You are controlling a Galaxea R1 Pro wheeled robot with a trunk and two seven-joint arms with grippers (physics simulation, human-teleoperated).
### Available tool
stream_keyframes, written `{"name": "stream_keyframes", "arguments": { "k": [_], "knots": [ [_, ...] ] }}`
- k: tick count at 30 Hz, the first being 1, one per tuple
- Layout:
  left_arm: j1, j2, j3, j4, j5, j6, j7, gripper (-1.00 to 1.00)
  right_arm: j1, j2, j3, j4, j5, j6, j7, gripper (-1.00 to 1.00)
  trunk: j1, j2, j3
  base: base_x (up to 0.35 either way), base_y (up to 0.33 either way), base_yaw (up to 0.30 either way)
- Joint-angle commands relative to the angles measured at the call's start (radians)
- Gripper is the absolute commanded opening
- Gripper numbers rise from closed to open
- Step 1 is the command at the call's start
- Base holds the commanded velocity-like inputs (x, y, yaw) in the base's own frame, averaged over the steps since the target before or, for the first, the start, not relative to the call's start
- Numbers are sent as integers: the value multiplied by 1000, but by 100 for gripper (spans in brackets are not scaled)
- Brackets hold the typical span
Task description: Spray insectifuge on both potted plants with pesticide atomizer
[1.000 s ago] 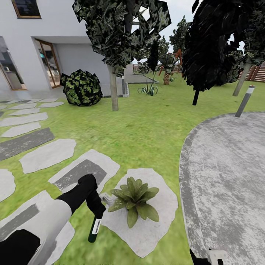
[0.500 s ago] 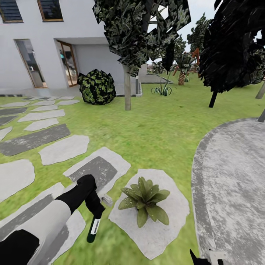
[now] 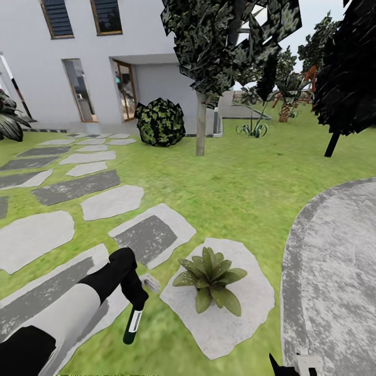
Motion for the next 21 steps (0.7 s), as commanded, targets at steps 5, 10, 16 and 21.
{"name": "stream_keyframes", "arguments": {
  "k": [5,10,16,21],
  "knots": [
    [0,2,-3,0,-8,8,-10,-100,-1,0,-9,0,0,-2,9,100,0,0,-1,-25,-264,40],
    [1,2,-4,0,-8,8,-2,-100,-1,0,-9,0,0,-2,9,100,0,0,-1,-107,-189,43],
    [1,-8,-5,19,-3,8,42,-100,-1,0,-9,0,1,-2,9,100,0,0,-1,78,-177,247],
    [1,-10,-3,22,0,8,43,-100,-1,0,-9,0,1,-2,9,100,0,0,-1,155,-227,276]
  ]
}}
